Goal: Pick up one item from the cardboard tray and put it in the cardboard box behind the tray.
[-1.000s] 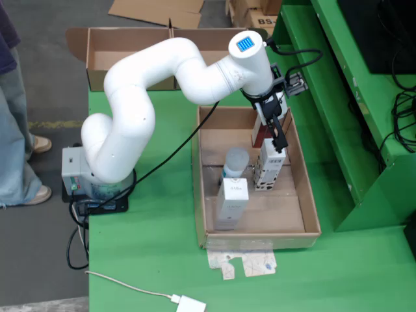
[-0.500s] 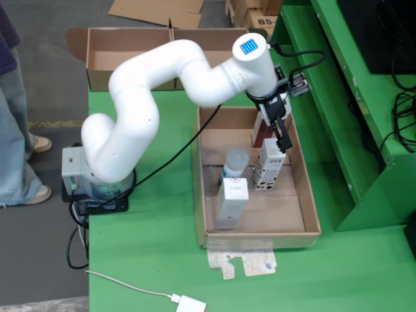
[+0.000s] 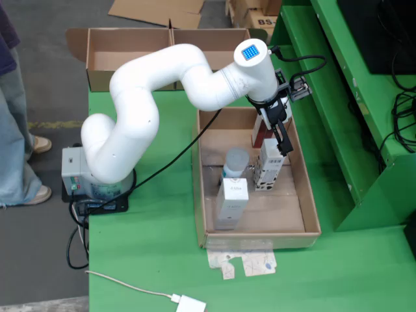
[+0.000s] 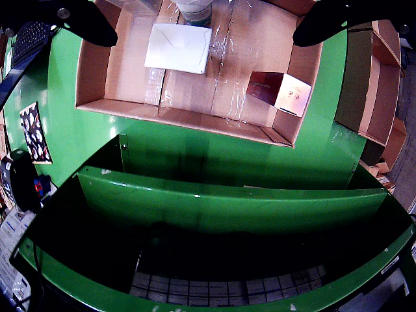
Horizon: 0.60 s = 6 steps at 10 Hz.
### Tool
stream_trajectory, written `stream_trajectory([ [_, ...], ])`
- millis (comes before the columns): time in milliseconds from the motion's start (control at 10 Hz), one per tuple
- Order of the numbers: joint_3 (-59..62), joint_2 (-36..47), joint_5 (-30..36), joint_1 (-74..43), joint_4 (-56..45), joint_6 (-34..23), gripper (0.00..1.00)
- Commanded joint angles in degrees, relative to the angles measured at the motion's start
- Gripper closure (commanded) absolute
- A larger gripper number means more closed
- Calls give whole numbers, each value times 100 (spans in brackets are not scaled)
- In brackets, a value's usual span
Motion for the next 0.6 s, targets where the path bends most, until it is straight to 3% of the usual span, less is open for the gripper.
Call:
stream_trajectory([
  [0,-192,-66,60,-55,389,-77,0],
  [500,-606,-58,45,-64,679,-66,0],
])
